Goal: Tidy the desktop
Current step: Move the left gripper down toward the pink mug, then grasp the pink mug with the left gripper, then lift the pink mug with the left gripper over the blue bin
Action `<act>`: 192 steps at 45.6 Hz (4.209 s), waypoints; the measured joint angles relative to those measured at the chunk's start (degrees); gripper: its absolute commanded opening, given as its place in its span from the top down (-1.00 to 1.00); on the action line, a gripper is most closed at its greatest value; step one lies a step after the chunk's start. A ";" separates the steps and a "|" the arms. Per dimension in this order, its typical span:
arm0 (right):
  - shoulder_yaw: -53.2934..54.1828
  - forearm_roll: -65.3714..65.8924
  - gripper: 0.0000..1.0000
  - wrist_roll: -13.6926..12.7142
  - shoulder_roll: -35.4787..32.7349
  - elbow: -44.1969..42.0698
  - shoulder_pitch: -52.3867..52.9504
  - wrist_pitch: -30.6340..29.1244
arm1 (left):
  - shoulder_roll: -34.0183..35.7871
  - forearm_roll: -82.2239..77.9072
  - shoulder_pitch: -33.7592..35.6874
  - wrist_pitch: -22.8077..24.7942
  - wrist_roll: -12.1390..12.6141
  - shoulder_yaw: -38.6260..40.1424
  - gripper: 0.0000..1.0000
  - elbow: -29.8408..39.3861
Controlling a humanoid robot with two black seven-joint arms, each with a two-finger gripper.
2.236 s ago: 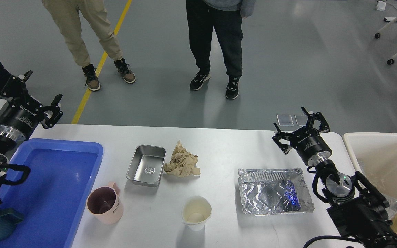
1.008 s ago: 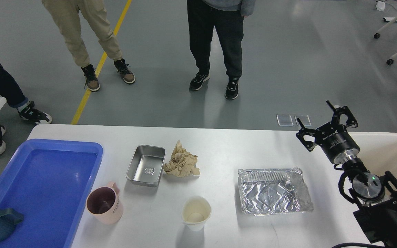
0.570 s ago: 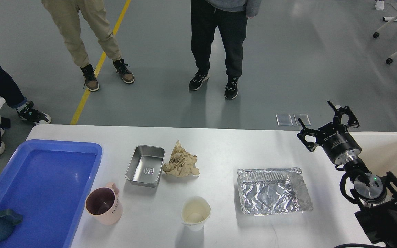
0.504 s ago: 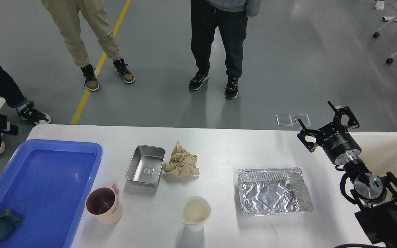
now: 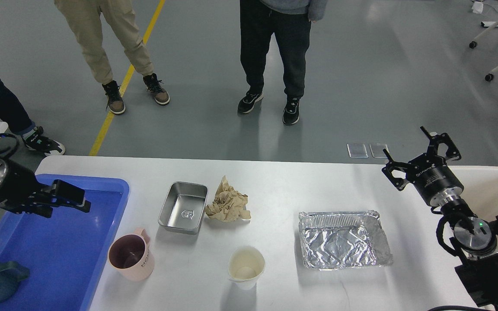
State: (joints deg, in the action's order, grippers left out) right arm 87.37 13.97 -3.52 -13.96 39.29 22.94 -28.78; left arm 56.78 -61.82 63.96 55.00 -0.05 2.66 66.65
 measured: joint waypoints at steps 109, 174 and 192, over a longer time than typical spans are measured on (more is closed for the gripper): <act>-0.09 0.44 -1.00 0.00 -3.43 0.00 -1.26 0.13 | -18.61 -2.09 -8.96 0.01 9.38 0.19 -0.99 -8.96; -0.09 0.45 -1.00 0.00 -3.18 0.00 -2.75 -0.21 | -24.74 -3.23 -11.35 -0.01 15.34 -0.01 1.00 -13.93; -0.09 0.43 -1.00 0.00 -3.31 0.00 -2.99 -0.22 | -25.07 -2.24 -11.09 -0.01 17.25 0.84 1.00 -13.93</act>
State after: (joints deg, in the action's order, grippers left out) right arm 87.27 14.40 -3.52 -17.27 39.29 19.95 -29.00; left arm 31.71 -64.05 52.87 54.99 17.19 3.50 52.72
